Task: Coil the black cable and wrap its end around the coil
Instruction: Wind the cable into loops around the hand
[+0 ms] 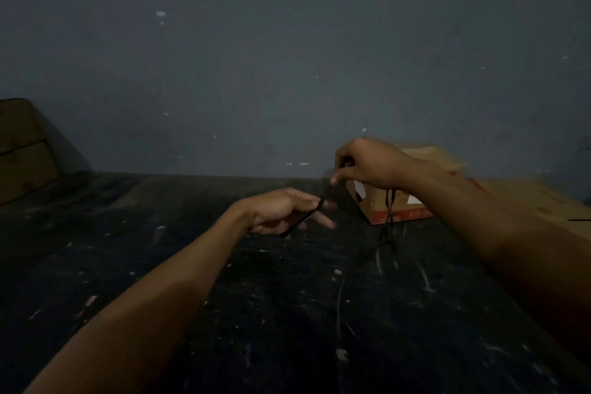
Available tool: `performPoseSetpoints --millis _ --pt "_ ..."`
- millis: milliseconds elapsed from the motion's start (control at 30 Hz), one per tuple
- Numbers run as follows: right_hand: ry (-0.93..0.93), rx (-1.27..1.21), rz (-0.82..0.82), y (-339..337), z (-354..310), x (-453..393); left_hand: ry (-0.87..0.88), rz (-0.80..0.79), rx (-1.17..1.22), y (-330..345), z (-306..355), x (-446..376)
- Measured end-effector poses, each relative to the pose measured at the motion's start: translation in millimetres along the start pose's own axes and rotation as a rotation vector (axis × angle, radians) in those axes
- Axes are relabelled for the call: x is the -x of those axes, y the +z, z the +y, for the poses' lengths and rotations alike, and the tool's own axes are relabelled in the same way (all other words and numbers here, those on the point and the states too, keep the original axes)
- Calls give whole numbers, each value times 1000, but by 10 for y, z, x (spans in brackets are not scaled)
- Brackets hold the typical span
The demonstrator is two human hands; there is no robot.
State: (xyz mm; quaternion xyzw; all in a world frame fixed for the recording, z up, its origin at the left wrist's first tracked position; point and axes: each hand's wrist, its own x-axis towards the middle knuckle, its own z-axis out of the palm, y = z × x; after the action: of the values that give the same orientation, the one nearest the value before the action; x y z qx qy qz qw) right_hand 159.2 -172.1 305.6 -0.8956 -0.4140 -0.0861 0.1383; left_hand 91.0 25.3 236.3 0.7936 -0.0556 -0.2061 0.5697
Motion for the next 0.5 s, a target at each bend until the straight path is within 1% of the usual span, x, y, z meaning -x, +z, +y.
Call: performPoseSetpoints --millis 133,233,400,500 --pt "-1 -53 68 -8 114 20 33 -157 140 15 8 74" --pt "32 -151 135 40 229 53 142 -231 330 -15 -31 72" --pt "62 -322 194 232 311 127 367 -226 586 -20 81 77" --pt "74 -312 164 415 386 182 525 -138 695 -78 176 103"
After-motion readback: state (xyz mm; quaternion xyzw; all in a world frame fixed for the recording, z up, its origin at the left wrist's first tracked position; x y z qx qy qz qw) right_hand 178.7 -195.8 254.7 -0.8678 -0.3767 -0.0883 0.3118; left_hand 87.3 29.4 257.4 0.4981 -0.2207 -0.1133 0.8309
